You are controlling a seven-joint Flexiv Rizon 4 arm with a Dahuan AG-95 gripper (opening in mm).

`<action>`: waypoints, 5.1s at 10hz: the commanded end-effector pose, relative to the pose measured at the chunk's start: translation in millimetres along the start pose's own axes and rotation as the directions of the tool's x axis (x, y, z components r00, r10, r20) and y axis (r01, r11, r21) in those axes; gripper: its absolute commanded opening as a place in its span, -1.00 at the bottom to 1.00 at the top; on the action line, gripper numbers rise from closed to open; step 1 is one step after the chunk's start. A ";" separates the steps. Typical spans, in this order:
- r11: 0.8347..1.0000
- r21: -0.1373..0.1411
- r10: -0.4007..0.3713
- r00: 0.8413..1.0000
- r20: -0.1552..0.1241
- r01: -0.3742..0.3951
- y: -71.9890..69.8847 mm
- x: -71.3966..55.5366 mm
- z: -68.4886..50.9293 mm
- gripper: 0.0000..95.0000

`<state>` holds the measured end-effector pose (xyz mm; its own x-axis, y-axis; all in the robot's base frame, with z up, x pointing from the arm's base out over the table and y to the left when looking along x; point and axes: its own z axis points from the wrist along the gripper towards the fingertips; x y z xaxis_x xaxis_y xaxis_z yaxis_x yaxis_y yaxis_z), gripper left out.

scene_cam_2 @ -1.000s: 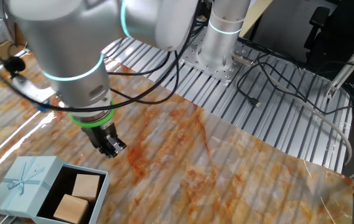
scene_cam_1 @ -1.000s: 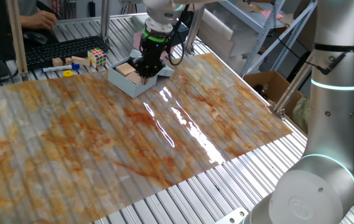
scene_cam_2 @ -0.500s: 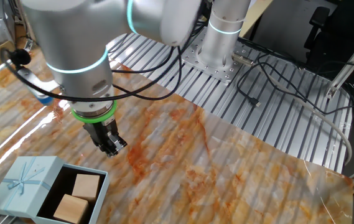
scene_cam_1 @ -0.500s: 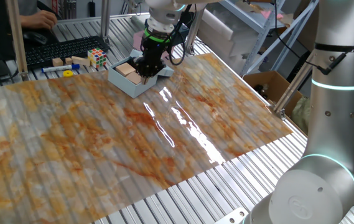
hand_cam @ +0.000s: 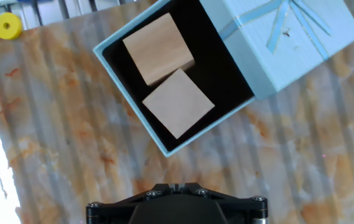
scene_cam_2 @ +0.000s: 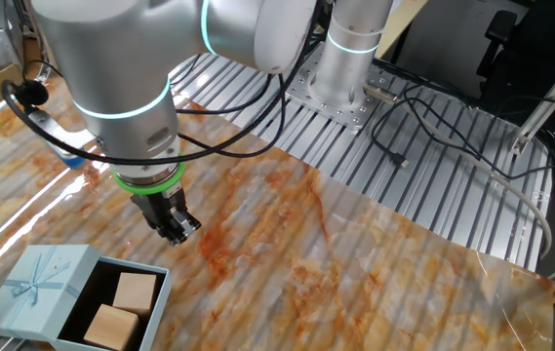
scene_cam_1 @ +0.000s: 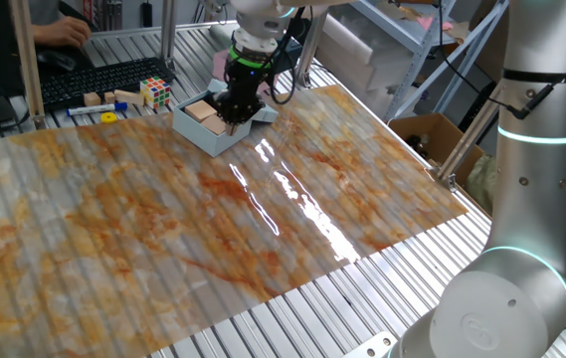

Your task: Take everything out of the gift box

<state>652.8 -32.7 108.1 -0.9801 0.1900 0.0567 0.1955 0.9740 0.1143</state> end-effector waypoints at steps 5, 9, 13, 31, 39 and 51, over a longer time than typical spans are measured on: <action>0.999 0.015 -0.051 0.998 0.019 0.051 11.7 -30.1 -3.0 -1.00; 0.991 0.030 -0.133 0.991 0.029 0.132 15.5 -43.0 -0.5 -0.20; 0.979 0.060 -0.197 0.980 0.040 0.195 19.8 -61.1 2.8 0.20; 0.899 0.122 -0.427 0.904 0.034 0.420 3.4 -103.4 21.7 0.60; 0.899 0.121 -0.427 0.903 0.040 0.420 -4.3 -106.9 34.4 0.60; 0.902 0.097 -0.427 0.903 0.047 0.422 -5.5 -105.0 49.7 0.60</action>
<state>753.2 -51.4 52.9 -0.9705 -0.2375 -0.0428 -0.2389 0.9705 0.0334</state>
